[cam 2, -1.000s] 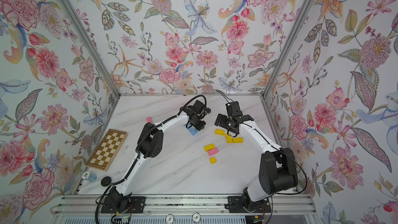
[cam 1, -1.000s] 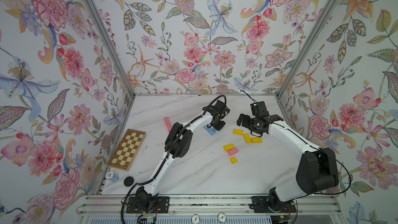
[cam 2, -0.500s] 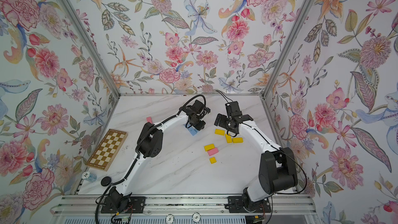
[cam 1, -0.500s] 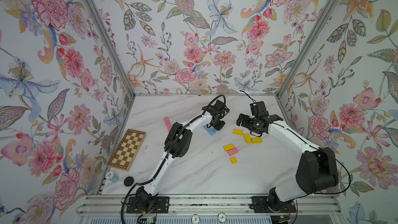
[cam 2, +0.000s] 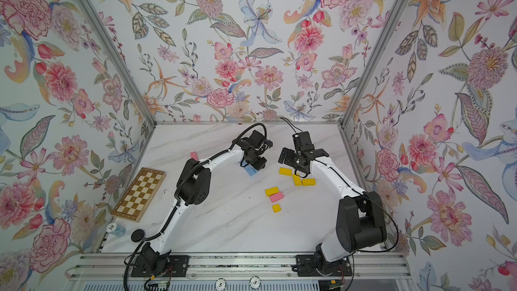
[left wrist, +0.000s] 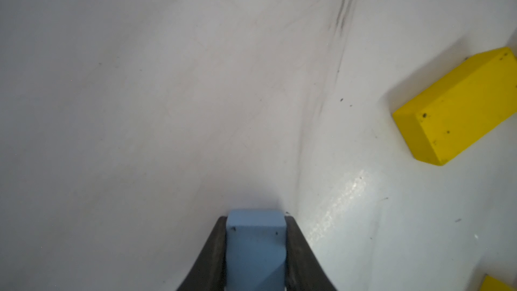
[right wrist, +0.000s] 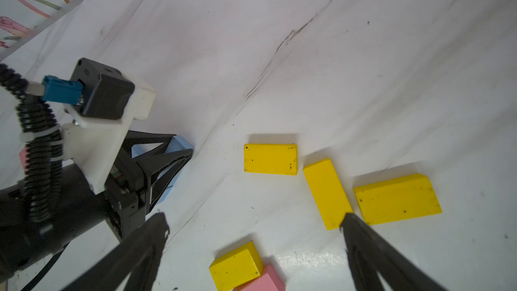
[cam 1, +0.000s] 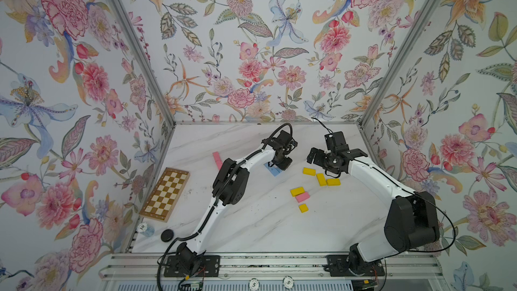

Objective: Assemble the letter v with building blocks
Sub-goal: Adjust the building block at the center of the board.

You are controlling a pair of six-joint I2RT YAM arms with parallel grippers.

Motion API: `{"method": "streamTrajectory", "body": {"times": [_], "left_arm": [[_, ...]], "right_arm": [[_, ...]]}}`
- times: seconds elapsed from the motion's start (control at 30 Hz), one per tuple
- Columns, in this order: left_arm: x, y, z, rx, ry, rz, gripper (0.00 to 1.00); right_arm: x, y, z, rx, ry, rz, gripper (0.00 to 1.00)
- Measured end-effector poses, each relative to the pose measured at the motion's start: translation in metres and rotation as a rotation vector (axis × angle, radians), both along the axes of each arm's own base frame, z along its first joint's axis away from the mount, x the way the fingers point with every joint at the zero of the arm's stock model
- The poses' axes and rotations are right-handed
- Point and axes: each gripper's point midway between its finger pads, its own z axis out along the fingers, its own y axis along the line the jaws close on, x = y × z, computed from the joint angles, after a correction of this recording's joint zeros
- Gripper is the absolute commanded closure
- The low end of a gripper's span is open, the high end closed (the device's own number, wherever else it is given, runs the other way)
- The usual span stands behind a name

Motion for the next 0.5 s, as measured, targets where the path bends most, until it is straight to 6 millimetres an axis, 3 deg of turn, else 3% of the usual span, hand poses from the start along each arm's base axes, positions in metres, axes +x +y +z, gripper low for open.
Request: {"method": "streamTrajectory", "body": {"times": [0.2, 0.5], "left_arm": [[0.0, 0.0, 0.0002, 0.0, 0.0, 0.0, 0.78], [-0.0004, -0.0005, 0.0003, -0.002, 0.001, -0.003, 0.56]], "right_arm": [[0.0, 0.0, 0.0, 0.0, 0.0, 0.0, 0.01], [0.0002, -0.0006, 0.0, -0.003, -0.001, -0.002, 0.01]]}}
